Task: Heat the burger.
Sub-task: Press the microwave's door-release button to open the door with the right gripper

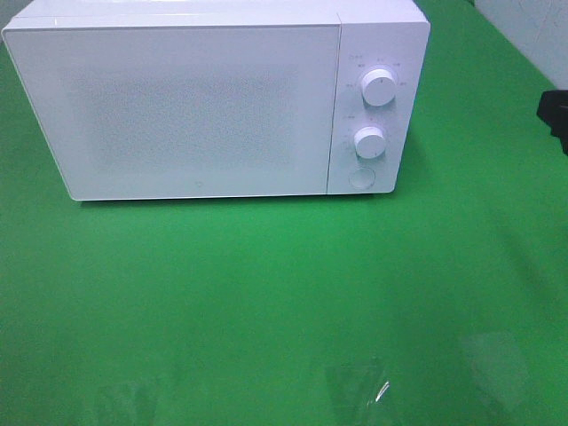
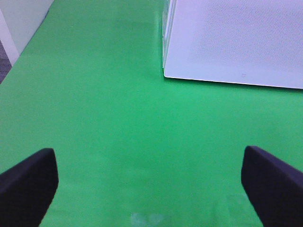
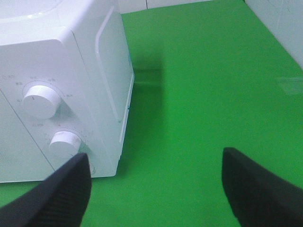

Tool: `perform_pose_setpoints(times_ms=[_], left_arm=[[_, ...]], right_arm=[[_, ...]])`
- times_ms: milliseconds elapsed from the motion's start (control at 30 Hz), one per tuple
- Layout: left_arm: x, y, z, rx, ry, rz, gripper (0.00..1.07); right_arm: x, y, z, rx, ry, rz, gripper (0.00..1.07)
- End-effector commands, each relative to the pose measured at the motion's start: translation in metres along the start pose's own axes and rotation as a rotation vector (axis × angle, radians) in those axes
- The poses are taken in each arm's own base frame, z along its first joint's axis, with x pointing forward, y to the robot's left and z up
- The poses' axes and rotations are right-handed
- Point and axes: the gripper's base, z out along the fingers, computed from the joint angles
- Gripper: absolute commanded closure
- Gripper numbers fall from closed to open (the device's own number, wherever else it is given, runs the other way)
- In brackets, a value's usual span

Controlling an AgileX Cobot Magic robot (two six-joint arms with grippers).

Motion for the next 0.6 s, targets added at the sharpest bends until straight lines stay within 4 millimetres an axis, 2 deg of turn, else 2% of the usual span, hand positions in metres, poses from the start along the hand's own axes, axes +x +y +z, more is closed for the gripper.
perform_pose_setpoints(times_ms=[33, 167, 333, 400, 567, 600], left_arm=[[0.0, 0.0, 0.0, -0.001, -0.004, -0.001, 0.06], [0.0, 0.0, 0.0, -0.001, -0.004, -0.001, 0.06], [0.0, 0.0, 0.0, -0.001, -0.004, -0.001, 0.06], [0.0, 0.0, 0.0, -0.001, -0.004, -0.001, 0.06], [0.0, 0.0, 0.0, -0.001, -0.004, -0.001, 0.06], [0.0, 0.0, 0.0, -0.001, -0.004, -0.001, 0.06]], right_arm=[[0.002, 0.001, 0.009, -0.006, -0.014, 0.007, 0.34], [0.012, 0.022, 0.027, -0.092, -0.014, -0.057, 0.34], [0.025, 0.035, 0.04, -0.106, 0.012, -0.055, 0.34], [0.038, 0.051, 0.049, -0.121, 0.026, -0.089, 0.34], [0.048, 0.069, 0.055, -0.124, 0.01, -0.106, 0.34], [0.056, 0.076, 0.058, -0.118, 0.015, -0.122, 0.34]])
